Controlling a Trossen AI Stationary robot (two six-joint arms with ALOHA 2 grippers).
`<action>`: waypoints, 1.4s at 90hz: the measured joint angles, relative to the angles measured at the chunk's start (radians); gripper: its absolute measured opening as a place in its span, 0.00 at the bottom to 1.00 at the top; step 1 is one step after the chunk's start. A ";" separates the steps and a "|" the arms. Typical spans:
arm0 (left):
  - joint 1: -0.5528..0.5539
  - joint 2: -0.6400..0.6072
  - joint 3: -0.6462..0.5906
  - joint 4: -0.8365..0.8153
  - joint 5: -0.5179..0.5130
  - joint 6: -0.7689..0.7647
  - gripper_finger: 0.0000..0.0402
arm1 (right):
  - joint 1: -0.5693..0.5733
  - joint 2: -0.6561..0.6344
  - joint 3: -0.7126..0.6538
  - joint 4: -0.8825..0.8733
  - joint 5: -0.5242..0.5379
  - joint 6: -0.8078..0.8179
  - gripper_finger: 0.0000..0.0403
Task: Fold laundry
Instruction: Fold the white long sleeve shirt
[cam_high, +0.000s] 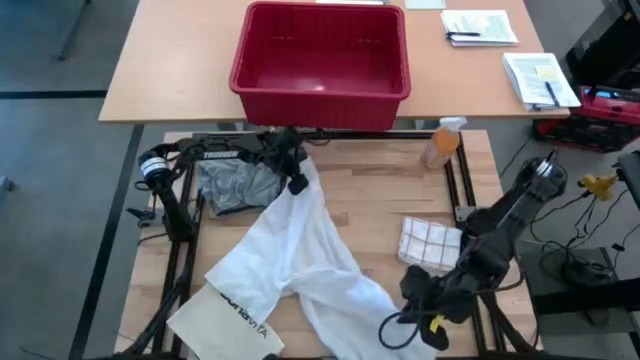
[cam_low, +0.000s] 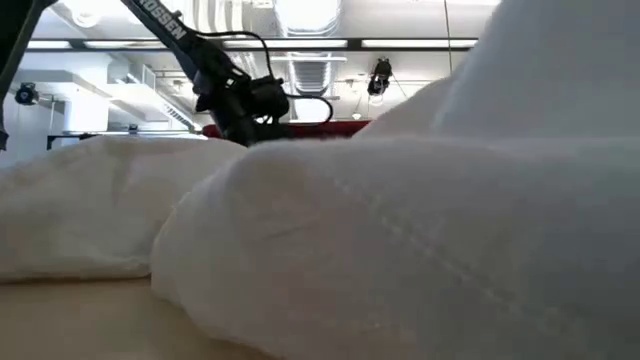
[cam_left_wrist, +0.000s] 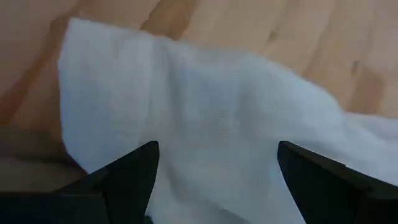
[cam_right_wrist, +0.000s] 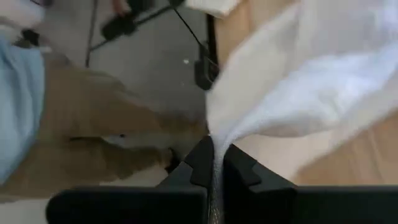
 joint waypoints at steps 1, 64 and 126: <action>0.001 0.000 -0.001 0.000 -0.004 0.000 0.78 | 0.000 0.004 0.001 0.012 -0.003 -0.005 0.00; 0.047 -0.001 0.003 -0.038 -0.079 0.055 0.78 | 0.037 0.479 0.330 0.371 -0.205 -0.108 0.00; 0.163 -0.015 0.003 -0.074 -0.068 0.250 0.78 | 0.044 0.874 0.724 0.296 -0.201 0.181 0.58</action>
